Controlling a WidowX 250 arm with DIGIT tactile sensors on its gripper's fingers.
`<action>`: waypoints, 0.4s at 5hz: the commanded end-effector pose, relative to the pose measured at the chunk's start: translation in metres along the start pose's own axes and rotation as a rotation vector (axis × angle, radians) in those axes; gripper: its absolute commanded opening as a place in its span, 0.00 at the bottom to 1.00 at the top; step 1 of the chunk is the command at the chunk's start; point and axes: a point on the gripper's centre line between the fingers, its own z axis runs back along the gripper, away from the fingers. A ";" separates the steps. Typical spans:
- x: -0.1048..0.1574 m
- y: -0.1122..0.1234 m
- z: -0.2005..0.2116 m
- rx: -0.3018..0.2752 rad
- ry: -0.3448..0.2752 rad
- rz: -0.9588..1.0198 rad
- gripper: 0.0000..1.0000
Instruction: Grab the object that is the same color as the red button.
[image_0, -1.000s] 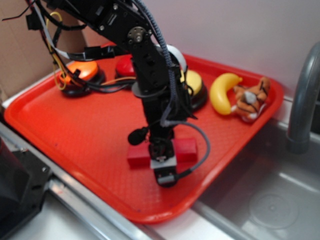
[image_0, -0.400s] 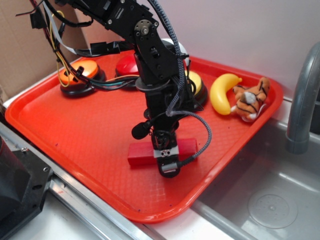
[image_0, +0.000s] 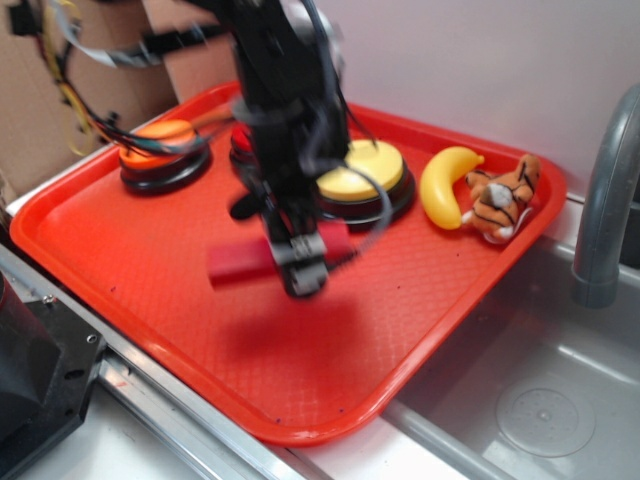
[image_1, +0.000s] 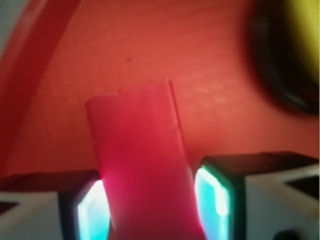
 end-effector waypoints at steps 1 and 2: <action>-0.020 0.060 0.086 -0.014 0.021 0.383 0.00; -0.037 0.080 0.106 -0.004 -0.041 0.521 0.00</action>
